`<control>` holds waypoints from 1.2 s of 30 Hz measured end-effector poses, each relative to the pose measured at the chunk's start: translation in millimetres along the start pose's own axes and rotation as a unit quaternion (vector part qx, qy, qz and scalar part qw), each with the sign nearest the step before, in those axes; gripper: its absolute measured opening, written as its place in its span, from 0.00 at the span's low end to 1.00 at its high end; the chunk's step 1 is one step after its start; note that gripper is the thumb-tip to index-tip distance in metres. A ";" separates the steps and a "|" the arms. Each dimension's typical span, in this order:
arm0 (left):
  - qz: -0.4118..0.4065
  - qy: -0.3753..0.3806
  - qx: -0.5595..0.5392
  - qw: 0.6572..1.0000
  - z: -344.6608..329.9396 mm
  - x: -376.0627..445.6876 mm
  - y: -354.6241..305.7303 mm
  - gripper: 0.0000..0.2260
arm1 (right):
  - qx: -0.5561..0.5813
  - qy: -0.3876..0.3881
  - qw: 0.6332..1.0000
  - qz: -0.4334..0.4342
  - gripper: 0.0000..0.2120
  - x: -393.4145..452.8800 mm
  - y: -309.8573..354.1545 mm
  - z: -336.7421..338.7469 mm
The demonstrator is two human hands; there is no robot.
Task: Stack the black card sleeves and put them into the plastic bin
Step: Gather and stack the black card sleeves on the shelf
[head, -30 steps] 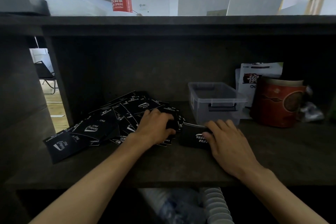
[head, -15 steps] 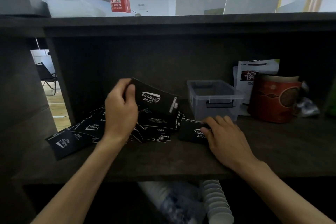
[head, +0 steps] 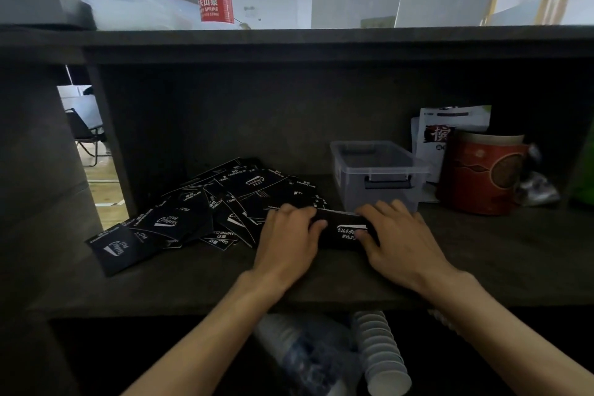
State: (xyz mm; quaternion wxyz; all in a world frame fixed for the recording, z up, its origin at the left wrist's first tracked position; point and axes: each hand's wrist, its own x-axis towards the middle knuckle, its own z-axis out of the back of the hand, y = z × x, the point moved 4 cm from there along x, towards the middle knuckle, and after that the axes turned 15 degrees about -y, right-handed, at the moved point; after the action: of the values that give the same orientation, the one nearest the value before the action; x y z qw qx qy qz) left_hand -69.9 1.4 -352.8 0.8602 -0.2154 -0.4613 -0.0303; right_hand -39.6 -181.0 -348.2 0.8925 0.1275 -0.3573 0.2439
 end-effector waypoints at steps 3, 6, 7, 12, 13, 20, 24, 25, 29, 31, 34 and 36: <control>-0.014 -0.002 0.013 1.000 0.9 2.3 3.6 0.10 | -0.006 0.025 1.000 -0.008 0.17 4.4 6.8 -2.7; -0.020 0.015 -0.020 0.999 -0.1 5.9 7.1 0.11 | -0.012 -0.013 1.000 -0.021 0.15 -1.6 9.3 -4.7; -0.012 0.016 -0.055 0.998 3.3 11.2 11.0 0.10 | -0.011 -0.019 0.999 -0.026 0.15 -3.5 8.0 -4.5; -0.021 0.145 0.156 0.977 12.6 41.3 59.7 0.23 | 0.002 -0.047 0.999 -0.017 0.14 -5.3 4.6 -4.1; -0.018 0.187 0.182 0.965 12.4 41.4 68.4 0.25 | 0.001 -0.051 0.999 -0.018 0.14 -5.6 4.4 -4.7; -0.112 0.060 0.103 0.987 24.7 37.1 66.2 0.11 | -0.001 -0.054 0.998 -0.021 0.16 -5.4 3.8 -4.9; -0.171 0.057 0.148 0.972 20.8 35.0 58.0 0.11 | -0.006 -0.051 0.998 -0.026 0.16 -5.3 4.5 -4.0; -0.191 0.048 0.166 0.966 20.3 34.1 55.4 0.11 | -0.005 -0.049 0.998 -0.027 0.16 -5.6 4.5 -4.0; -0.244 0.011 0.181 0.953 26.1 37.3 50.0 0.06 | -0.005 -0.050 0.998 -0.028 0.17 -5.5 3.6 -3.9; -0.267 0.062 0.181 0.944 26.5 36.1 53.3 0.08 | -0.004 -0.048 0.998 -0.029 0.17 -5.2 3.6 -4.3; -0.245 0.076 0.163 0.953 35.3 35.7 60.3 0.10 | -0.004 -0.049 0.998 -0.031 0.17 -5.6 3.2 -4.6; -0.171 -0.024 0.095 0.980 56.2 46.2 62.3 0.09 | -0.003 -0.050 0.998 -0.032 0.18 -6.3 3.2 -4.3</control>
State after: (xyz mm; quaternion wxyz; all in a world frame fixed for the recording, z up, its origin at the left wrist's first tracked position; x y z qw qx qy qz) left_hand -71.7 87.0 -309.9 0.8475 -0.0513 -0.5124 -0.1283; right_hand -42.7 -178.7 -355.4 0.8814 0.1484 -0.3975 0.2075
